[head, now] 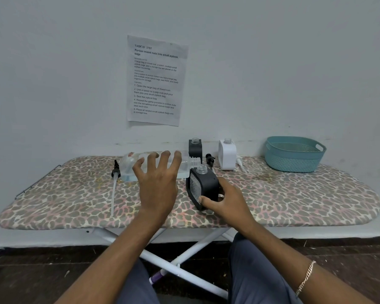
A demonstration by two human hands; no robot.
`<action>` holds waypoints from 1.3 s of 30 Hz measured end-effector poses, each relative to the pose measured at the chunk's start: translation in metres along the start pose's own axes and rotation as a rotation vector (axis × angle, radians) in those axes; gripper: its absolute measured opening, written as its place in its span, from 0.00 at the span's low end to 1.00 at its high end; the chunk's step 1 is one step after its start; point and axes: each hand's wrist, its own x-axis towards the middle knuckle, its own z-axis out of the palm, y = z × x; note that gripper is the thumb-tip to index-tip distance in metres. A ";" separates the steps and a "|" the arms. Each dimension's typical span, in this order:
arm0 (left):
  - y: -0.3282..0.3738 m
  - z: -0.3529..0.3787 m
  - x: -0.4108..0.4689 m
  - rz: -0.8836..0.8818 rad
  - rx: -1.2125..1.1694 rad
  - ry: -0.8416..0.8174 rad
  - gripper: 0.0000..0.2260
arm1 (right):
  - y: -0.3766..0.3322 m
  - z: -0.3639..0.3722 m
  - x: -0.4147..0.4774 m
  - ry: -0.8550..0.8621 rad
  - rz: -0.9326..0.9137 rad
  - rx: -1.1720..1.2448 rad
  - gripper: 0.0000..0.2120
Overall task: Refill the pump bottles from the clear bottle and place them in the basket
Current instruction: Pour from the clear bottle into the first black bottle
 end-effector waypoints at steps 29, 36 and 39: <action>-0.033 0.003 0.015 -0.336 -0.517 -0.037 0.28 | 0.005 0.001 0.001 -0.004 0.009 0.010 0.23; -0.046 0.003 0.020 -0.528 -0.673 -0.013 0.27 | 0.007 0.004 0.000 0.015 0.000 0.020 0.22; -0.048 0.007 0.020 -0.574 -0.695 -0.019 0.27 | 0.007 0.006 0.001 0.026 -0.010 0.018 0.23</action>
